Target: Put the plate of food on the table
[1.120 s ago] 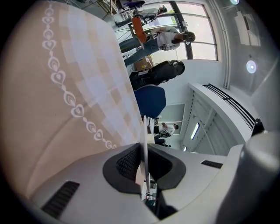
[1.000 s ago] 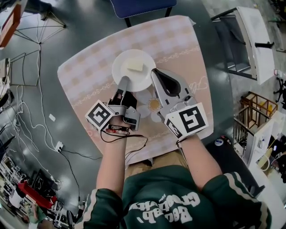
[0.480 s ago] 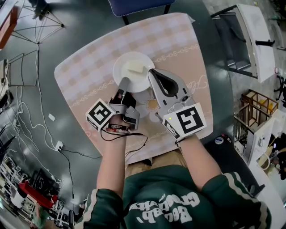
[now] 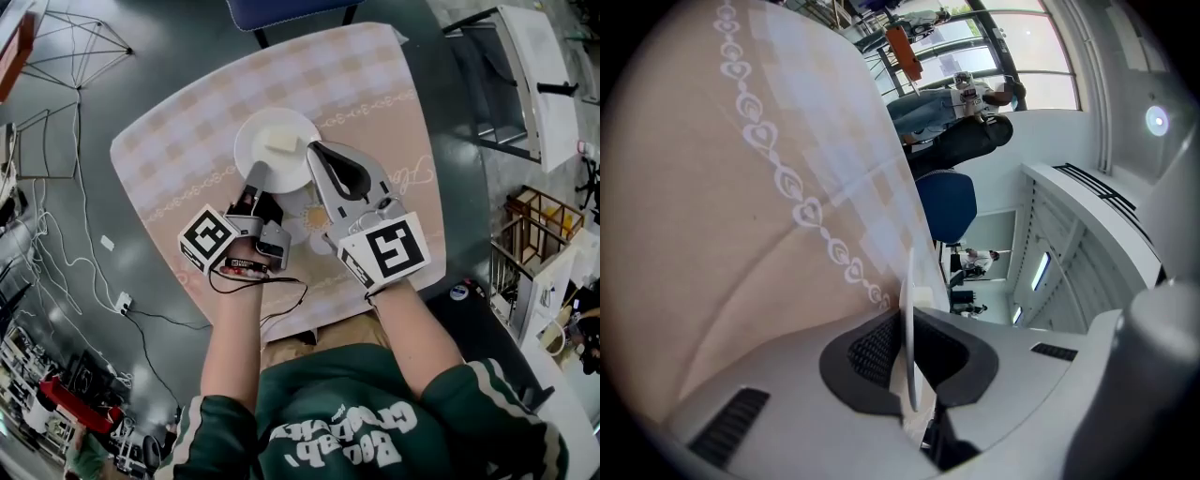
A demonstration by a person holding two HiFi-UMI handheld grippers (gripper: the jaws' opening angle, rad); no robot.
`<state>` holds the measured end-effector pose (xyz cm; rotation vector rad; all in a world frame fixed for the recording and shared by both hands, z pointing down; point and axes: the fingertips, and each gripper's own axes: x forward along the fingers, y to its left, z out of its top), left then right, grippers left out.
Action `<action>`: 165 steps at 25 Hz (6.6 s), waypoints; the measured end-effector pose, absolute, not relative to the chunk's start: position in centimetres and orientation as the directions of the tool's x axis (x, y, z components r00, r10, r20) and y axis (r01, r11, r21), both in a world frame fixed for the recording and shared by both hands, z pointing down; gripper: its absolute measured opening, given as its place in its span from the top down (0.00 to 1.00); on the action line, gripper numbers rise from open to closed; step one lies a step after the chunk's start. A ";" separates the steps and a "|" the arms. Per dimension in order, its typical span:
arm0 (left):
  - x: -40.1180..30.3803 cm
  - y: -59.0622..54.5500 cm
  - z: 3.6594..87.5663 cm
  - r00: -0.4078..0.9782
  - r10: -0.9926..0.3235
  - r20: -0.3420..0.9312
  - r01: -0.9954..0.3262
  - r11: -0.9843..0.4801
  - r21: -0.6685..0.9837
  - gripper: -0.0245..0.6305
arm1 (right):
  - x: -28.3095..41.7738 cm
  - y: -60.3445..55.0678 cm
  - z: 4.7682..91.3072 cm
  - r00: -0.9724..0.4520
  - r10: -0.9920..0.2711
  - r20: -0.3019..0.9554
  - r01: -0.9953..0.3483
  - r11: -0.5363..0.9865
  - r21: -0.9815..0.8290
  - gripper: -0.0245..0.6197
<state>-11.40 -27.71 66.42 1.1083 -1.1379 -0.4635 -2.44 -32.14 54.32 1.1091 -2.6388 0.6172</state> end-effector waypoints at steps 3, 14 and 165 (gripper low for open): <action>-11.4 -27.6 66.4 0.389 -0.777 0.495 -0.246 0.430 0.868 0.92 | -2.5 -32.1 54.5 -0.696 -0.627 0.350 -0.717 0.632 -0.294 0.94; -11.9 -27.6 65.5 0.348 -0.786 0.511 -0.334 0.405 0.851 0.74 | -3.4 -31.6 54.8 -0.712 -0.606 0.355 -0.701 0.643 -0.308 0.94; -14.8 -12.4 25.1 0.258 -0.942 0.215 -0.885 -0.319 -0.338 0.95 | -8.7 -12.5 25.4 -0.831 -0.523 0.188 -0.533 0.846 -0.003 0.94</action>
